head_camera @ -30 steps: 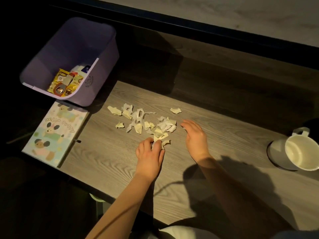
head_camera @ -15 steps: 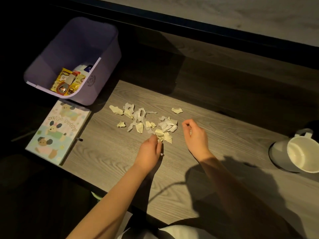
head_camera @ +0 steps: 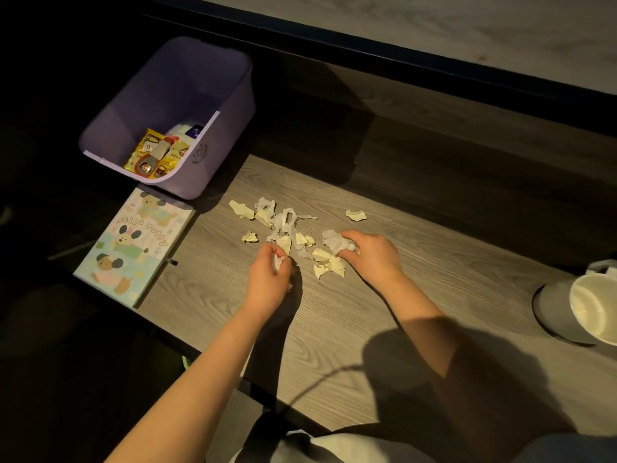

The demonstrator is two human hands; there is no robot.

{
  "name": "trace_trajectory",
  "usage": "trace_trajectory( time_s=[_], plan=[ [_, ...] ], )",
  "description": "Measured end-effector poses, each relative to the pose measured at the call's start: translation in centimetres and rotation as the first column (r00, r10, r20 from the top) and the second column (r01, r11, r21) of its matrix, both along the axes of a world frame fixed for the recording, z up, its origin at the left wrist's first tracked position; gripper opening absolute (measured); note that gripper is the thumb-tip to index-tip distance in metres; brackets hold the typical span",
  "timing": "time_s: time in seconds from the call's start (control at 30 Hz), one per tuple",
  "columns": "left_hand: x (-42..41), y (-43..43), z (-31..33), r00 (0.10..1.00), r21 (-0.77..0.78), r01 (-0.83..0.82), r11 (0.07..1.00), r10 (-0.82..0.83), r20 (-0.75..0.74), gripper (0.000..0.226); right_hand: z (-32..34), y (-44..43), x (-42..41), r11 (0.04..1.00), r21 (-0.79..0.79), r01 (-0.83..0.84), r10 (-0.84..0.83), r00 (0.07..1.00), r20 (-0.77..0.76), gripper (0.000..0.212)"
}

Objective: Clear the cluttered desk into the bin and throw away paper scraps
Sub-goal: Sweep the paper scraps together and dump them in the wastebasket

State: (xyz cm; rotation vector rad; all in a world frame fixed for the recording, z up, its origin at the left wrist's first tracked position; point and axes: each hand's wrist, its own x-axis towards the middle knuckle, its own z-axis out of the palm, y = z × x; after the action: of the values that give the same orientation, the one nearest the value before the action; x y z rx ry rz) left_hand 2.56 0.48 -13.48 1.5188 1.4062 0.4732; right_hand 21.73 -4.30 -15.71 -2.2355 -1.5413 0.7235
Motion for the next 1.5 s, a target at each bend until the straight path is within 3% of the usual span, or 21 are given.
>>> trace_trajectory(
  time_s=[0.23,0.37,0.57,0.7,0.87,1.03,1.13,1.23,1.37,1.5],
  plan=[
    [0.2,0.8,-0.1,0.984,0.095,0.127,0.987,-0.113,-0.139,0.018,-0.7,-1.3,0.6,0.982,0.091,0.166,-0.139,0.959,-0.246,0.021],
    [1.0,1.2,-0.3,0.965,0.134,0.178,0.975,-0.146,-0.219,0.020,-0.7,-1.9,0.8,0.961,0.063,0.269,-0.230,0.904,-0.359,0.023],
    [3.0,0.6,-0.3,0.811,0.052,0.459,0.887,-0.394,-0.431,0.047,-0.3,-1.7,0.9,0.886,-0.040,0.462,-0.394,0.704,-0.591,0.026],
    [4.2,0.1,-0.8,0.691,-0.022,0.541,0.841,-0.459,-0.558,0.052,-0.2,-1.5,1.4,0.852,-0.111,0.511,-0.462,0.637,-0.617,0.030],
    [5.6,-0.8,-0.9,0.586,0.023,0.636,0.771,-0.464,-0.664,0.041,-0.1,-1.2,2.0,0.822,-0.151,0.549,-0.497,0.561,-0.662,0.025],
    [5.8,-1.0,-1.2,0.534,0.009,0.682,0.731,-0.491,-0.688,0.031,0.0,-1.1,2.1,0.817,-0.134,0.561,-0.501,0.574,-0.647,0.015],
    [5.6,-0.8,-1.0,0.550,-0.012,0.685,0.728,-0.528,-0.647,0.031,0.0,-1.1,2.0,0.817,-0.101,0.568,-0.494,0.599,-0.630,0.012],
    [5.4,-0.4,-0.7,0.621,-0.027,0.642,0.766,-0.540,-0.568,0.034,0.0,-1.1,2.0,0.822,-0.077,0.565,-0.478,0.610,-0.632,0.012],
    [5.0,-0.3,-0.2,0.676,0.025,0.609,0.793,-0.503,-0.538,0.038,0.1,-1.2,1.9,0.828,-0.088,0.553,-0.484,0.627,-0.610,0.003],
    [4.6,-0.4,0.0,0.791,0.119,0.523,0.844,-0.429,-0.436,0.036,0.3,-1.1,1.8,0.821,-0.106,0.561,-0.503,0.623,-0.599,0.010]
  ],
)
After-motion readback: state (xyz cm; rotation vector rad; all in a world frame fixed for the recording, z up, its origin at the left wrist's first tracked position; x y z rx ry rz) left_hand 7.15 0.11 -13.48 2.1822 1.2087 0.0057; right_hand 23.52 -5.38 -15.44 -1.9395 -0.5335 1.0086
